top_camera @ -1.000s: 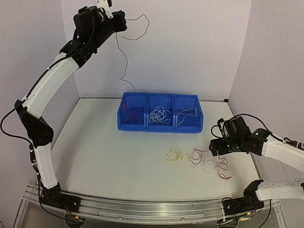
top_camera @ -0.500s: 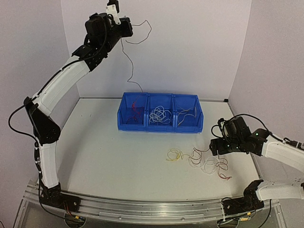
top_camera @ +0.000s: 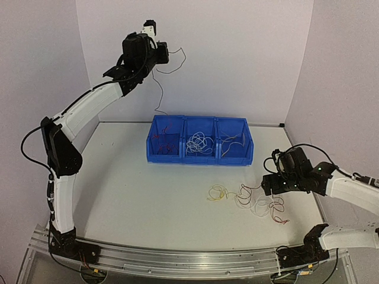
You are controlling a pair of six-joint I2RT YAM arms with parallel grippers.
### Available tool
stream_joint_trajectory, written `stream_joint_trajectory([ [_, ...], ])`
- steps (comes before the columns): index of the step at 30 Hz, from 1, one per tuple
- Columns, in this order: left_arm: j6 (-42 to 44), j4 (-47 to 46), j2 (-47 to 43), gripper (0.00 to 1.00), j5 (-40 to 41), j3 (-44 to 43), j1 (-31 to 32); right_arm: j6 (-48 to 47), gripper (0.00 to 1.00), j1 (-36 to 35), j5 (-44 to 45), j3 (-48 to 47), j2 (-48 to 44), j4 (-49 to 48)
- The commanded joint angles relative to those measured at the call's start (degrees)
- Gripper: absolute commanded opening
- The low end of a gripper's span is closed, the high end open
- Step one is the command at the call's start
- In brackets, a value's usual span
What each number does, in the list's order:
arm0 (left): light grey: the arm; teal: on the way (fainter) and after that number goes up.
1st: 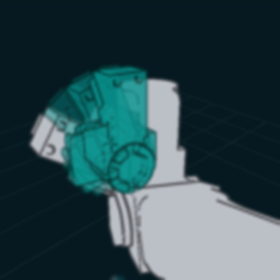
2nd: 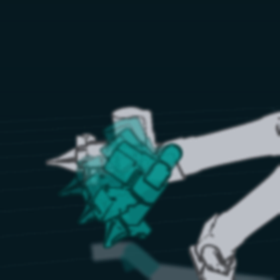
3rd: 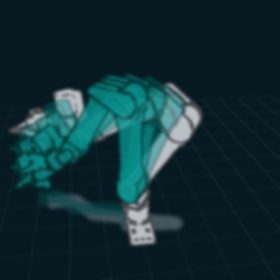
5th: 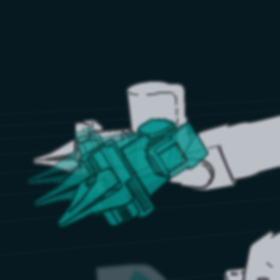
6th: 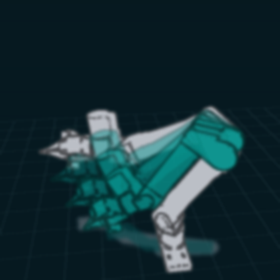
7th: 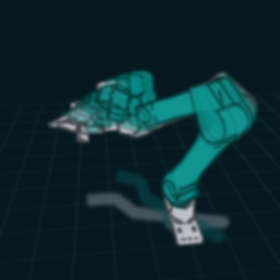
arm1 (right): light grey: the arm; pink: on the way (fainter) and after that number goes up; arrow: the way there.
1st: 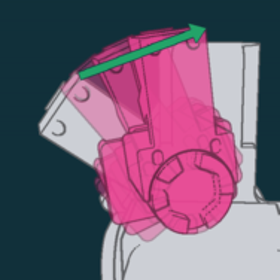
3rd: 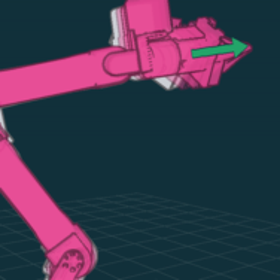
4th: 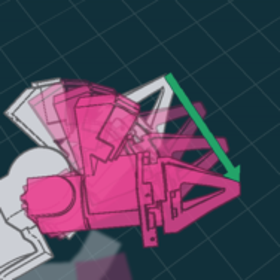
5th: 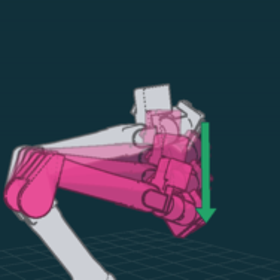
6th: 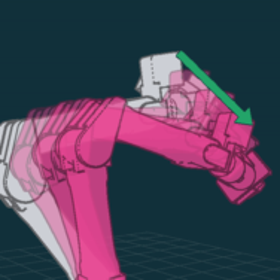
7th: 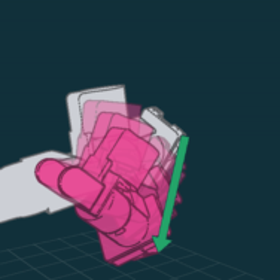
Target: Untangle the cables
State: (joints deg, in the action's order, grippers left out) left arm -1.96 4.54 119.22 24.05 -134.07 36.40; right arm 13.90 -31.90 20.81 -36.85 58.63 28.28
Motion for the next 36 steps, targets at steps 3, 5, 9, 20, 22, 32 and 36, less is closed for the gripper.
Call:
stream_joint_trajectory([
  [3,-3.32,2.80,-1.44,0.00,2.83,4.76,-0.28,1.47,0.91,0.17,0.03,1.24,-2.03,-0.69],
  [5,-4.44,3.92,-1.86,0.00,3.09,6.79,-0.27,1.58,0.91,0.23,-0.07,1.71,-2.75,-0.69],
  [9,-6.80,4.77,-3.15,0.00,4.40,11.05,-0.28,1.91,0.90,0.16,-0.39,2.32,-3.37,-0.69],
  [20,-12.81,8.28,-5.99,0.00,6.42,21.45,-0.28,2.45,0.91,0.15,-1.41,3.01,-3.85,-0.70],
  [22,-14.23,9.89,-5.94,0.00,5.96,22.40,-0.28,2.45,0.91,0.17,-1.55,2.97,-3.96,-0.69],
  [32,-22.73,17.65,-0.29,0.00,7.08,22.36,-0.53,2.52,0.91,0.11,-2.08,3.13,-5.31,-0.52],
  [36,-25.83,21.87,3.70,0.00,4.82,18.88,-1.04,3.02,0.91,0.18,-2.24,3.53,-6.58,-0.19],
])
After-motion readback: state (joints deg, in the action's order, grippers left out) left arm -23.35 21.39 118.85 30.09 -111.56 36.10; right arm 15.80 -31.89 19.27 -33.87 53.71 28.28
